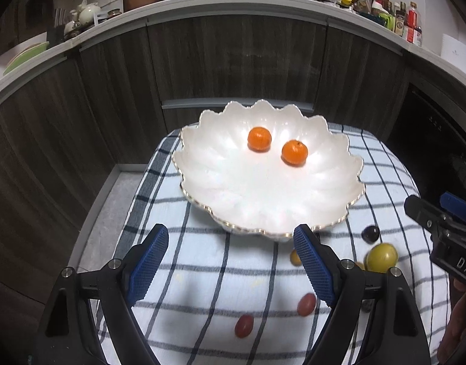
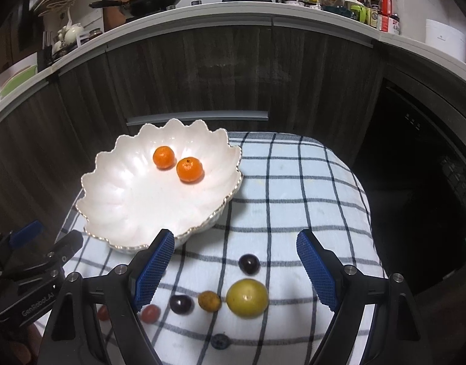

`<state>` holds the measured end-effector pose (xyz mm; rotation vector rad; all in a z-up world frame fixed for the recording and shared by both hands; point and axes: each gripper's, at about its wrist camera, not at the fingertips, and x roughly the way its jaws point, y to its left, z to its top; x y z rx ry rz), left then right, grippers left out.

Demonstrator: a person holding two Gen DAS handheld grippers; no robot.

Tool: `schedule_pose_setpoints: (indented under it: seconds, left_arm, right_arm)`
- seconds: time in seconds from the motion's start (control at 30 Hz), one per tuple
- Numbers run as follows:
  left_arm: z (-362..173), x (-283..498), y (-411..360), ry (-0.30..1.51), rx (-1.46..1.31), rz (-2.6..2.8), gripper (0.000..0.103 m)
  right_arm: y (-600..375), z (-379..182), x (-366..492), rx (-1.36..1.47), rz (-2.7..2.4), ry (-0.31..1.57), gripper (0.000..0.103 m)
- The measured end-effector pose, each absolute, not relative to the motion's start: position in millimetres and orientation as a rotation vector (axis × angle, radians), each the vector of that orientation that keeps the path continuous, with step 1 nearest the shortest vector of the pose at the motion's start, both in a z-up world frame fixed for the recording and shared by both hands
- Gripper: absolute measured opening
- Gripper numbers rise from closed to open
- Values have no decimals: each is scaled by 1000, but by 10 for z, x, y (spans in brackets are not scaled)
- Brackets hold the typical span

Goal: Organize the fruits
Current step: 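Withdraw both tools from the bowl back toward the remaining fruits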

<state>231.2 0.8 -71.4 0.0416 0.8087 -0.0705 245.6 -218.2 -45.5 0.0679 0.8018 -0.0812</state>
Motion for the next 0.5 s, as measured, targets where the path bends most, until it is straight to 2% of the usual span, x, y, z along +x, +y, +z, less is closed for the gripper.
schedule_pose_setpoints:
  seconds: [0.5]
  left_arm:
    - [-919,2012,49,835,78,-86,85]
  right_arm:
    - [-2084,-645,2161,64,-63,818,84]
